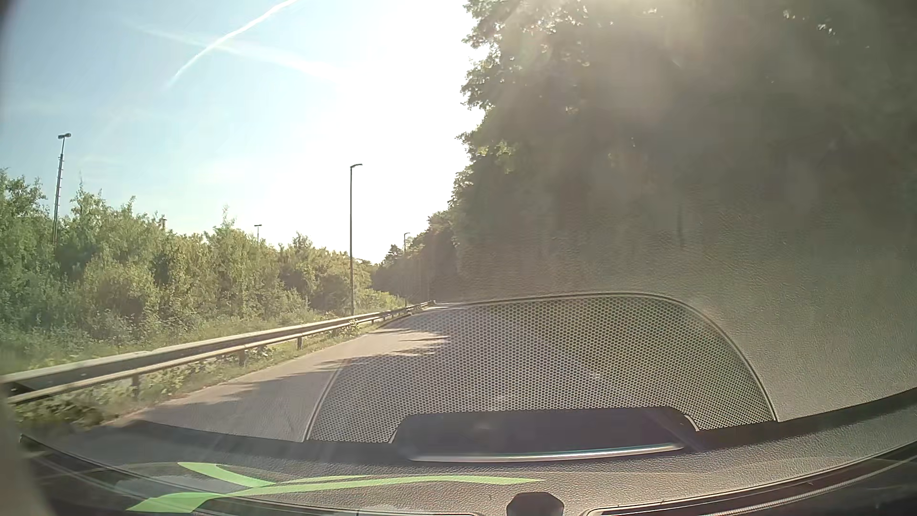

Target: Follow the waypoints while adhering to traffic rules and regulations

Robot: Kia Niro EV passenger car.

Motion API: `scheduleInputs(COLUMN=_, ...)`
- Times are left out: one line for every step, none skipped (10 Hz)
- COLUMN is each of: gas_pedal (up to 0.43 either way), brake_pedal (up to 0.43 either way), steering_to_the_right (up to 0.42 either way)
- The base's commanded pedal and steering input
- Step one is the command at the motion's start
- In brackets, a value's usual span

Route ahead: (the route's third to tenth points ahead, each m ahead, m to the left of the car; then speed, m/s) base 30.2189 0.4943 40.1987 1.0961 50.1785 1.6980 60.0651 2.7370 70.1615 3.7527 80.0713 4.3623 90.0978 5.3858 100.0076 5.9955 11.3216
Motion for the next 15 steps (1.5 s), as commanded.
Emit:
scheduleInputs(gas_pedal=0.169, brake_pedal=0.000, steering_to_the_right=-0.016)
scheduleInputs(gas_pedal=0.169, brake_pedal=0.000, steering_to_the_right=-0.019)
scheduleInputs(gas_pedal=0.169, brake_pedal=0.000, steering_to_the_right=-0.021)
scheduleInputs(gas_pedal=0.169, brake_pedal=0.000, steering_to_the_right=-0.023)
scheduleInputs(gas_pedal=0.169, brake_pedal=0.000, steering_to_the_right=-0.022)
scheduleInputs(gas_pedal=0.169, brake_pedal=0.000, steering_to_the_right=-0.022)
scheduleInputs(gas_pedal=0.169, brake_pedal=0.000, steering_to_the_right=-0.022)
scheduleInputs(gas_pedal=0.169, brake_pedal=0.000, steering_to_the_right=-0.019)
scheduleInputs(gas_pedal=0.169, brake_pedal=0.000, steering_to_the_right=-0.014)
scheduleInputs(gas_pedal=0.169, brake_pedal=0.000, steering_to_the_right=-0.010)
scheduleInputs(gas_pedal=0.169, brake_pedal=0.000, steering_to_the_right=-0.009)
scheduleInputs(gas_pedal=0.169, brake_pedal=0.000, steering_to_the_right=-0.009)
scheduleInputs(gas_pedal=0.169, brake_pedal=0.000, steering_to_the_right=-0.009)
scheduleInputs(gas_pedal=0.169, brake_pedal=0.000, steering_to_the_right=-0.008)
scheduleInputs(gas_pedal=0.169, brake_pedal=0.000, steering_to_the_right=-0.008)
